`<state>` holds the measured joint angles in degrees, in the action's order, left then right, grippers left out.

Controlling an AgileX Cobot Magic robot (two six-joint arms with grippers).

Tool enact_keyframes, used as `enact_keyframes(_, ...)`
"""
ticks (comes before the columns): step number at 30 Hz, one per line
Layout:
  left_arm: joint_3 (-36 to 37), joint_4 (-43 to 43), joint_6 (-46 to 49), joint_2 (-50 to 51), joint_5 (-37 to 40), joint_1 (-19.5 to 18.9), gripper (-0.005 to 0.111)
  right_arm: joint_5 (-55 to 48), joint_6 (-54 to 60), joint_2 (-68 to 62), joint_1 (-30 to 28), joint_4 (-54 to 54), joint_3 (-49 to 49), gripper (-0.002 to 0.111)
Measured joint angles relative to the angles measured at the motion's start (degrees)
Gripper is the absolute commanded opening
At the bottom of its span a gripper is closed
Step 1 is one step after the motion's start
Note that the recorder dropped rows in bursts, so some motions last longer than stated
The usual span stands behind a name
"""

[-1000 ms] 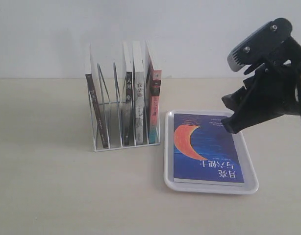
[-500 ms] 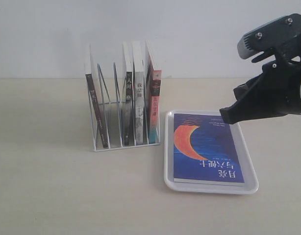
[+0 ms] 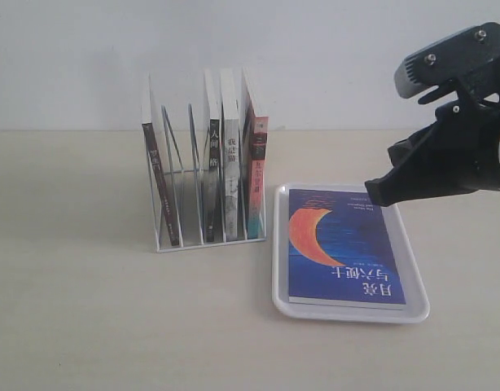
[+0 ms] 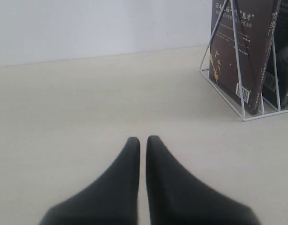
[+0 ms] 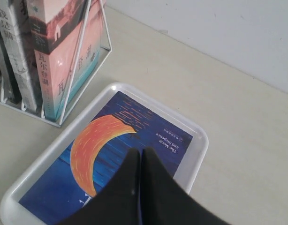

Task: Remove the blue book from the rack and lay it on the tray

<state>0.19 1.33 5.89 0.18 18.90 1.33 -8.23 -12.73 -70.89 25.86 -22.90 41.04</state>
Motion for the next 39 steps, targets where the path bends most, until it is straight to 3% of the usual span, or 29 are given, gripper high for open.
enact_keyframes(7,0.0,0.0,0.0,0.0,0.0,0.0,0.005,-0.48,0.0,3.25,0.0,-0.11,0.0,0.0)
enact_keyframes(13,0.0,0.0,0.0,0.0,0.0,0.0,0.005,-5.08,1.15,13.96,-0.36,-0.49,-0.39,0.0)
enact_keyframes(17,0.0,0.0,0.0,0.0,0.0,0.0,0.005,-2.15,0.49,24.03,-5.26,0.26,-5.07,0.0)
enact_keyframes(23,0.0,0.0,0.0,0.0,0.0,0.0,0.005,9.15,-4.41,41.03,-17.48,1.56,-20.08,0.0)
enact_keyframes(27,0.0,0.0,0.0,0.0,0.0,0.0,0.005,11.44,-5.16,51.15,-23.3,2.0,-28.75,0.0)
enact_keyframes(39,0.0,0.0,0.0,0.0,0.0,0.0,0.005,11.4,-2.97,59.21,-24.55,2.37,-38.28,0.0)
